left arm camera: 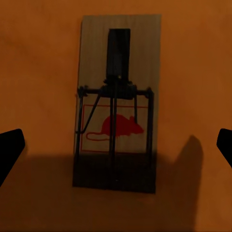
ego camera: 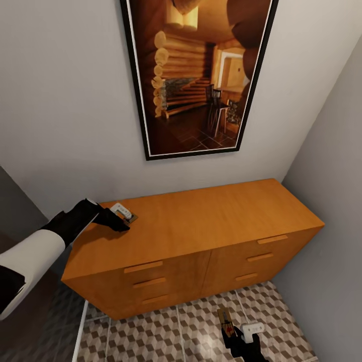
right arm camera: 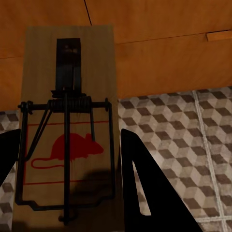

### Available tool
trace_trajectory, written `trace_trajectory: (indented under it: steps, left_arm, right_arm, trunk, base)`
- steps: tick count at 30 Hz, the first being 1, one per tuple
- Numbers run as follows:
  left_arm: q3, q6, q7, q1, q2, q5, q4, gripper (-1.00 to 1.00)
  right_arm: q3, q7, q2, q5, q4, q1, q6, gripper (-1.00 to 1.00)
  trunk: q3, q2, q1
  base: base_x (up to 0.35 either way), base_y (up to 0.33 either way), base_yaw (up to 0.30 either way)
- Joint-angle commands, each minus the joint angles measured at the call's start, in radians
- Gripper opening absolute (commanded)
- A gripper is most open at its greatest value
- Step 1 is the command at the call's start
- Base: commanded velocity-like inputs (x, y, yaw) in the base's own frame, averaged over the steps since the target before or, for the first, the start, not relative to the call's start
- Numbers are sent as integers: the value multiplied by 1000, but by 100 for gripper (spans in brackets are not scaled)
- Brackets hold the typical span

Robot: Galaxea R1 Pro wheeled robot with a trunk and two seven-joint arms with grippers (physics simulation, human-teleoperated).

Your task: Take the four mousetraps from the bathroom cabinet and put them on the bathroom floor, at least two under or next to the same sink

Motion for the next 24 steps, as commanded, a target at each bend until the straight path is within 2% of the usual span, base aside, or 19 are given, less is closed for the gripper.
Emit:
trace_trajectory:
  steps: [1,18,24]
  left_arm:
    - [-3,3,-4,-1,1,-4,-1,100]
    - [-3,1,-4,-2,-2,-4,27,100]
    - [-3,-31,-4,-1,-2,-3,41,100]
  right_arm:
    - [5,10,0,-14,1,-1,-3,-100]
    - [5,10,0,-14,1,-1,-3,-100]
    - [5,10,0,-14,1,-1,-3,-100]
  trunk:
    - [-2,-2,1]
    - [-2,-2,1]
    - [-2,-2,1]
  base:
    - [0,0,0]
    - [0,0,0]
    - [0,0,0]
